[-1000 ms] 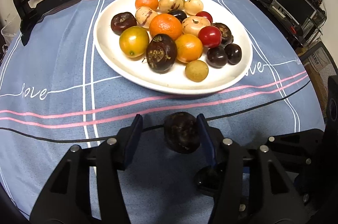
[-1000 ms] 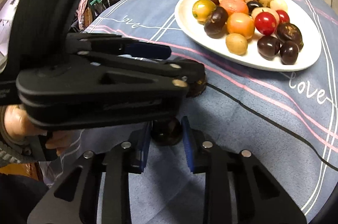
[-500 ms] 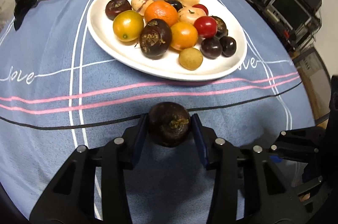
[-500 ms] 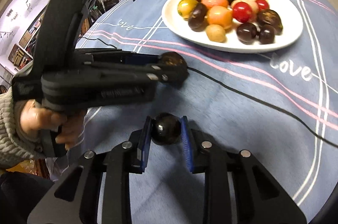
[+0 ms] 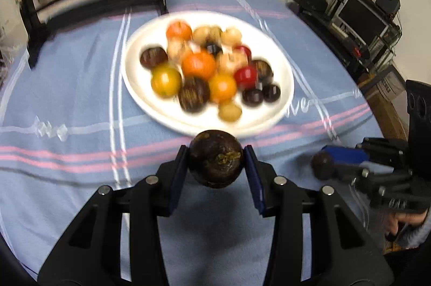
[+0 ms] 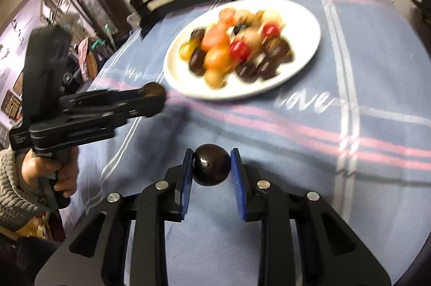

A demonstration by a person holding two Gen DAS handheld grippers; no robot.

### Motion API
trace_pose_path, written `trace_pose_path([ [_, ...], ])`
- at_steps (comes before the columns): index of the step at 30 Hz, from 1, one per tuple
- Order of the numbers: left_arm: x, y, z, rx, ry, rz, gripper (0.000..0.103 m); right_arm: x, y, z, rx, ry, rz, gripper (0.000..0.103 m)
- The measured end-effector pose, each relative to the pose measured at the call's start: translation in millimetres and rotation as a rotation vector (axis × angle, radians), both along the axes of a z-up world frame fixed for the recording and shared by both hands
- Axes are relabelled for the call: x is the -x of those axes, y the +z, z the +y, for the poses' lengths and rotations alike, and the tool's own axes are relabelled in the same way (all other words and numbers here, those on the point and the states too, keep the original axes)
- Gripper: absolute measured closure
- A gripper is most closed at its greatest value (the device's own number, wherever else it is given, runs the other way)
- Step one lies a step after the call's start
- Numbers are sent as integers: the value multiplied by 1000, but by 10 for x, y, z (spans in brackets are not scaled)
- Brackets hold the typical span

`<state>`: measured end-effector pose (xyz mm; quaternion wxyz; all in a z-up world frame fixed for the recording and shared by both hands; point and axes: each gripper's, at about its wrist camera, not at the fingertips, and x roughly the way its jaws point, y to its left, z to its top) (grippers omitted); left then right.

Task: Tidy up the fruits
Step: 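Carry both fruits over the white plate and open both tools to release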

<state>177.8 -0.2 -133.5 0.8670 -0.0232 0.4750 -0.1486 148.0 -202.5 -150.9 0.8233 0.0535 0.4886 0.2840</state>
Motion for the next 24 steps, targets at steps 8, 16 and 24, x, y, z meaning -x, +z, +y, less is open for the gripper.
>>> trace_pose_path([
  [8, -781, 268, 4, -35, 43, -71, 60, -863, 404, -44, 2, -44, -121, 75],
  [16, -1324, 16, -129, -42, 50, -35, 60, -1555, 206, 254, -3, -16, -103, 75],
  [24, -1319, -28, -89, -55, 85, -37, 30, -1716, 63, 389, 41, -27, -112, 59],
])
